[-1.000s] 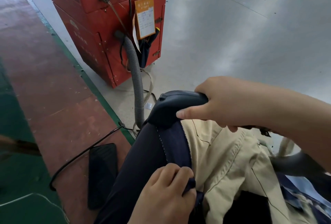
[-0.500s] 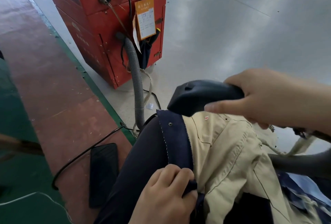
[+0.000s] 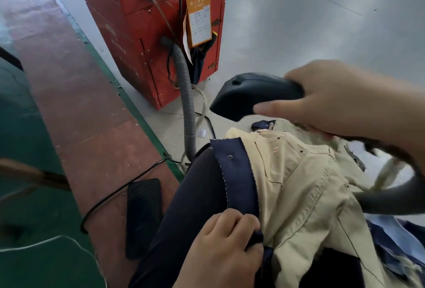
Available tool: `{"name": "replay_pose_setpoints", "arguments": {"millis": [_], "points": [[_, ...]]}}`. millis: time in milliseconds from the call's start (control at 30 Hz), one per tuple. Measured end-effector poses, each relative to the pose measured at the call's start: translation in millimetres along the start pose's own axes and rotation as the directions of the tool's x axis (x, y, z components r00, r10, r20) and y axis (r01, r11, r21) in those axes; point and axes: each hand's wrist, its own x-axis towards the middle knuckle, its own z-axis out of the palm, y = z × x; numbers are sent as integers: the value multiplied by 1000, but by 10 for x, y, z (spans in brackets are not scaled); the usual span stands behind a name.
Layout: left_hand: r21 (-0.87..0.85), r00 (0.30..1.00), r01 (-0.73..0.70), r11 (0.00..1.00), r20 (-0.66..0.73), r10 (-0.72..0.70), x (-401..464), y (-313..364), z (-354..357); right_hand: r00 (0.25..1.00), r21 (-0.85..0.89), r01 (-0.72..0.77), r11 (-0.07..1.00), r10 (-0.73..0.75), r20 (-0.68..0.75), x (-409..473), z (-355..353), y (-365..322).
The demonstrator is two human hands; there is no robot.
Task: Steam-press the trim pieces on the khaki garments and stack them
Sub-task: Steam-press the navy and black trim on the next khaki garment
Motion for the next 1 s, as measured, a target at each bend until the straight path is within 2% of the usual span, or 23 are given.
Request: {"name": "replay_pose_setpoints", "arguments": {"millis": [133, 233, 333, 433, 500, 633, 700, 800, 900, 1000], "points": [[-90, 973, 185, 979, 161, -169, -42, 31, 44, 999, -119, 32, 992, -30, 24, -377, 2, -33], [-89, 962, 192, 977, 215, -169, -63, 96, 58, 994, -298, 79, 951, -52, 98, -397, 257, -185], [-88, 953, 212, 973, 238, -186, -48, 139, 17, 993, -376, 107, 920, -118, -6, -173, 454, -337], [-62, 980, 113, 992, 171, -101, -41, 131, 18, 997, -357, 43, 933, -63, -45, 95, 464, -350], [-46, 994, 59, 997, 93, -55, 3, 101, -2, 996, -281, -18, 960, -7, -87, 144, 346, -245], [-15, 999, 29, 999, 39, -28, -5, 70, 22, 994, -109, 45, 993, -55, -97, -139, 62, -86], [-9, 999, 21, 1000, 29, -21, -1, 68, 40, 997, -159, 71, 985, -74, -14, -302, 64, -94], [-15, 999, 39, 999, 13, -39, 16, 93, 40, 995, -341, 75, 937, -46, 94, -420, 265, -154], [-19, 1000, 18, 1000, 16, -18, 8, 109, 34, 999, -363, 19, 931, -35, -36, -266, 411, -194], [-18, 1000, -5, 1000, 16, 5, -14, 103, 22, 994, -286, -83, 955, 57, -98, -16, 353, -118]]}}
